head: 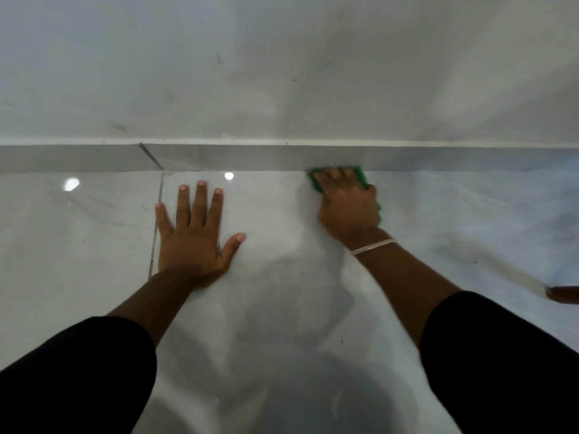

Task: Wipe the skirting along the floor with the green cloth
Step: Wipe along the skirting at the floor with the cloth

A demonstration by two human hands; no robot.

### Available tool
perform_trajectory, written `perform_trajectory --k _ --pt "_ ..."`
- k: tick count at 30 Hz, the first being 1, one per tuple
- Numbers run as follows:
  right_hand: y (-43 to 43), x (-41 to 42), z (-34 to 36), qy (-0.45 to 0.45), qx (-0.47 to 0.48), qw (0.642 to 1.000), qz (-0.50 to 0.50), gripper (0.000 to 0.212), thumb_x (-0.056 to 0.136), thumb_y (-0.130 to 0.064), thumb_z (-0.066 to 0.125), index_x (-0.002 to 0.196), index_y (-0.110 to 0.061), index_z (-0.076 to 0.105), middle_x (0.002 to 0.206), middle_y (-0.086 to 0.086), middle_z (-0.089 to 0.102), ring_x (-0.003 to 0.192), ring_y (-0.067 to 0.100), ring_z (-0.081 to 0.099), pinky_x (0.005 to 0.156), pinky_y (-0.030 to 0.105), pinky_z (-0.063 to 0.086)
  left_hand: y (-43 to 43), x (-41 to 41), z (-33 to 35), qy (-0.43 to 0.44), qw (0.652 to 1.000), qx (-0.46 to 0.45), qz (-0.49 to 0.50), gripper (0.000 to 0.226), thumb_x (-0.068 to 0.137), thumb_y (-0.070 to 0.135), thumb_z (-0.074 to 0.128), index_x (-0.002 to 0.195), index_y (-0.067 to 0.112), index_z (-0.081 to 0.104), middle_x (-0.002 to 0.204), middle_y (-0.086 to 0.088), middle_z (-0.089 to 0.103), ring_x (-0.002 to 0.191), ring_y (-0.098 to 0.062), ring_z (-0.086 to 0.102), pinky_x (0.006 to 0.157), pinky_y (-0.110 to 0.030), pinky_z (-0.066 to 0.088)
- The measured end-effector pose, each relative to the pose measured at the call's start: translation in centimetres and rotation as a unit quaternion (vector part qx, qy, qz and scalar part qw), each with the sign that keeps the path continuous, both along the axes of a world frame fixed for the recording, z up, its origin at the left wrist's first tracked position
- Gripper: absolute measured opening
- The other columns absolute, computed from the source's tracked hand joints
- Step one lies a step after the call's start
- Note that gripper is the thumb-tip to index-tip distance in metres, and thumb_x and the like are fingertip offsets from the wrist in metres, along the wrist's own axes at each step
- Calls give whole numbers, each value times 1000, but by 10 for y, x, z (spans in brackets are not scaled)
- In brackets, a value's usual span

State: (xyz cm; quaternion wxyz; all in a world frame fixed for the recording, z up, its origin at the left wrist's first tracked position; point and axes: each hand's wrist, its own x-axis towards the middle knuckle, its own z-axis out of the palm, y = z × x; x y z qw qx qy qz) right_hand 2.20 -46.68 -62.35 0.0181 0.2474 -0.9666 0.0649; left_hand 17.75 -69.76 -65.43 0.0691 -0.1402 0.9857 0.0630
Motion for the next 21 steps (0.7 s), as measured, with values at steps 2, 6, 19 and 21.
perform_trajectory --k 2,6,19,21 --pt "29 -12 3 2 -2 996 -88 52 73 -14 42 120 -20 64 118 9 67 113 34 57 87 53 49 1 -1 0 0 1000 -8 -1 94 83 76 7 158 20 -2 169 -10 -8 154 -35 -9 119 -66 0" --pt "-32 8 -7 11 -35 980 -196 64 63 -22 24 107 -7 68 105 20 69 106 39 60 93 54 45 1 0 -2 2 1000 -14 -6 93 85 74 13 158 19 0 168 -12 -5 154 -37 -7 118 -68 2" --pt "43 -20 -4 29 -10 991 -127 51 68 -13 41 111 -16 68 110 10 71 106 33 63 80 51 53 -1 1 1 2 1000 -9 -5 91 86 72 18 158 19 2 169 -11 -2 155 -36 -5 118 -68 1" --pt "20 -17 -6 31 -35 973 -226 47 65 -14 45 105 -10 69 105 15 70 108 35 62 81 55 48 2 0 2 1 1000 -10 -5 91 86 71 20 158 18 4 169 -11 -1 155 -37 -4 117 -69 1"
